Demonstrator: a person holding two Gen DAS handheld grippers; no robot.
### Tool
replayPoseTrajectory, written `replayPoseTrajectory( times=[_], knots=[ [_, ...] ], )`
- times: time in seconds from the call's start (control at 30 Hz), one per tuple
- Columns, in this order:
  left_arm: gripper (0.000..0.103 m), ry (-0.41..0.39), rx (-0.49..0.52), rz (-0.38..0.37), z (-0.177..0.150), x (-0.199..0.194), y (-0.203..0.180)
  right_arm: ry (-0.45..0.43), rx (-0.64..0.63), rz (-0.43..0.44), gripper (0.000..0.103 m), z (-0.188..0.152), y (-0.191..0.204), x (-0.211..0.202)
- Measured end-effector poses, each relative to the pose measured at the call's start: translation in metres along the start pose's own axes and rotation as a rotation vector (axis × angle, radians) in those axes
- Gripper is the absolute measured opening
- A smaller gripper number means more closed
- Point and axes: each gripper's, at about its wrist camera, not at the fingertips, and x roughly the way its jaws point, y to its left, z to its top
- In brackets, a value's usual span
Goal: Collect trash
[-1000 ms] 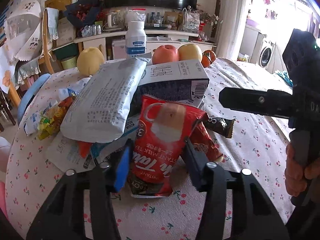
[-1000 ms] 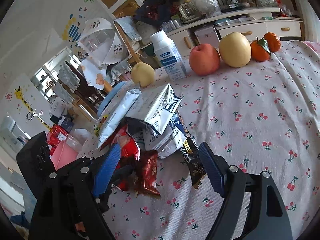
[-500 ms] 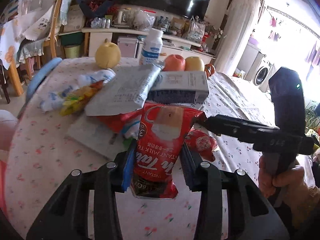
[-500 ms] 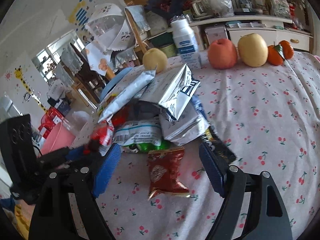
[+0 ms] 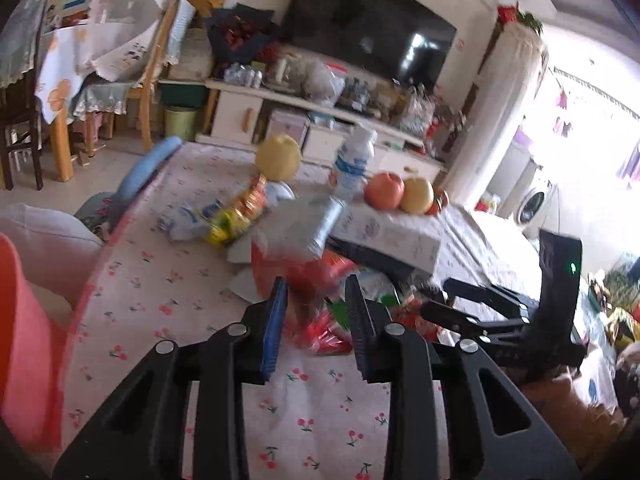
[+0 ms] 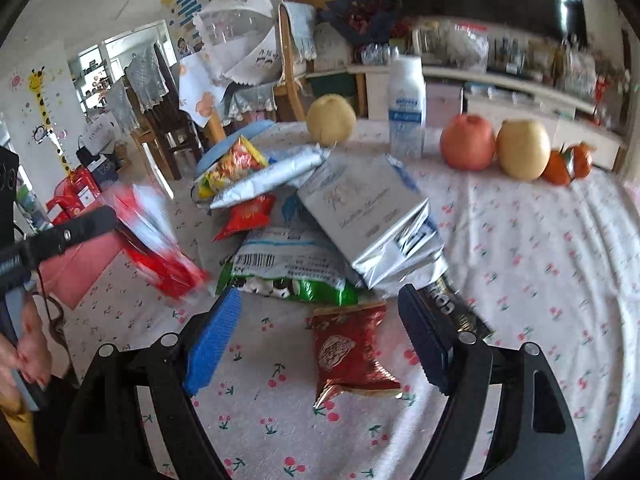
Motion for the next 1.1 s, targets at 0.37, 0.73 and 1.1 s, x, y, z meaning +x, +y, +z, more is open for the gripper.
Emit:
replayPoseTrajectory(
  times=[0.37, 0.73, 1.1],
  knots=[
    [0.071, 0.071, -0.156, 0.065, -0.006, 0.012, 0.041, 0.042, -0.081, 0.052, 0.081, -0.004, 0.037, 0.013],
    [0.086, 0.232, -0.291, 0.204, -0.023, 0.047, 0.059, 0.018, 0.034, 0.176, 0.082, 0.005, 0.033, 0.008],
    [0.086, 0.215, -0.224, 0.354, -0.024, 0.077, 0.035, 0.008, 0.049, 0.174, 0.082, 0.006, 0.031, 0.003]
  ],
)
